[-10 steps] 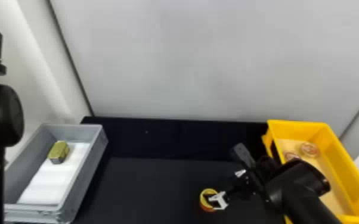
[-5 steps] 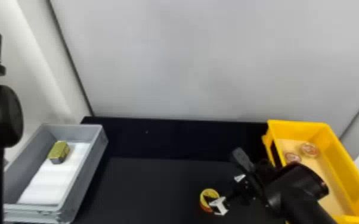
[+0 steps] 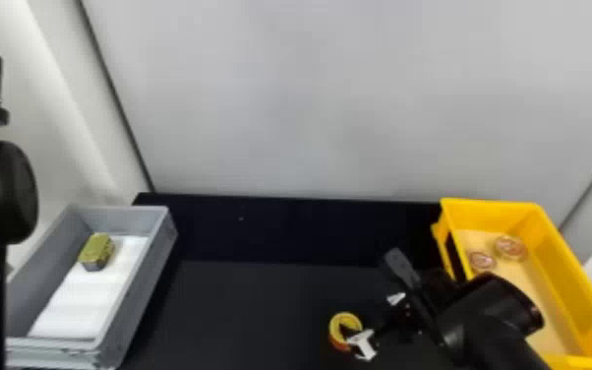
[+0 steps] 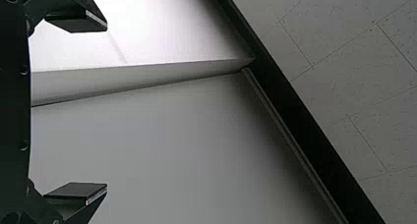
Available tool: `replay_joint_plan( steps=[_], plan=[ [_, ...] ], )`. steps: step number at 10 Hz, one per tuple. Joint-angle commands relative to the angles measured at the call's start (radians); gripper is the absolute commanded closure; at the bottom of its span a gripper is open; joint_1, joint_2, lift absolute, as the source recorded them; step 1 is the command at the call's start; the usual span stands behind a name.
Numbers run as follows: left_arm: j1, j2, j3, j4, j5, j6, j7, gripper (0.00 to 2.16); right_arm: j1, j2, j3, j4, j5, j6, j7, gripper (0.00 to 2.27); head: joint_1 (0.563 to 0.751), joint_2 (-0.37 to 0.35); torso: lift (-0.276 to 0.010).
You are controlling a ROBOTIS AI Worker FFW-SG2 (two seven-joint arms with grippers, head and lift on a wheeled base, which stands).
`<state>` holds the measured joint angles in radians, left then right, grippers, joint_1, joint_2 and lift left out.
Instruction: Pick up the round yellow can and place it in the yellow rectangular box
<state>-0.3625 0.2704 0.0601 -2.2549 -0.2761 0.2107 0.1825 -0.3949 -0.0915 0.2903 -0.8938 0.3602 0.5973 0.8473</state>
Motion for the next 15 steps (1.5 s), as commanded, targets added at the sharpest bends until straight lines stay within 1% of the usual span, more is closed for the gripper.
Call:
replay_joint_plan(
  steps=[1,2,5,7,11,13,15],
  plan=[
    [0.000,0.000,0.000,-0.002,0.000,0.001,0.000,0.13,0.008,-0.001,-0.003,-0.010,0.008,0.001,0.009,0.12,0.663,0.054,-0.010],
    [0.000,0.000,0.000,-0.002,0.000,0.003,0.000,0.13,0.021,-0.001,-0.013,-0.042,0.019,0.006,0.012,0.12,0.663,0.054,-0.010],
    [0.002,0.003,0.001,-0.003,0.000,0.004,0.002,0.13,0.025,-0.036,0.026,-0.214,0.014,0.047,0.017,0.11,0.663,0.054,-0.010],
    [0.007,0.006,0.003,-0.005,0.000,0.006,0.002,0.13,0.030,-0.042,0.037,-0.278,0.002,0.063,0.017,0.11,0.663,0.054,-0.010],
    [0.007,0.006,0.001,-0.005,0.000,0.006,0.003,0.13,0.028,-0.044,0.047,-0.271,-0.016,0.053,0.011,0.11,0.663,0.054,-0.010],
    [0.005,0.006,-0.005,-0.005,0.000,0.006,0.005,0.13,0.011,-0.036,0.049,-0.232,-0.024,0.043,0.001,0.12,0.663,0.054,-0.010],
    [0.002,0.006,-0.006,-0.005,0.000,0.007,0.005,0.13,0.010,-0.031,0.061,-0.231,-0.030,0.041,-0.002,0.12,0.663,0.054,-0.010]
  ],
)
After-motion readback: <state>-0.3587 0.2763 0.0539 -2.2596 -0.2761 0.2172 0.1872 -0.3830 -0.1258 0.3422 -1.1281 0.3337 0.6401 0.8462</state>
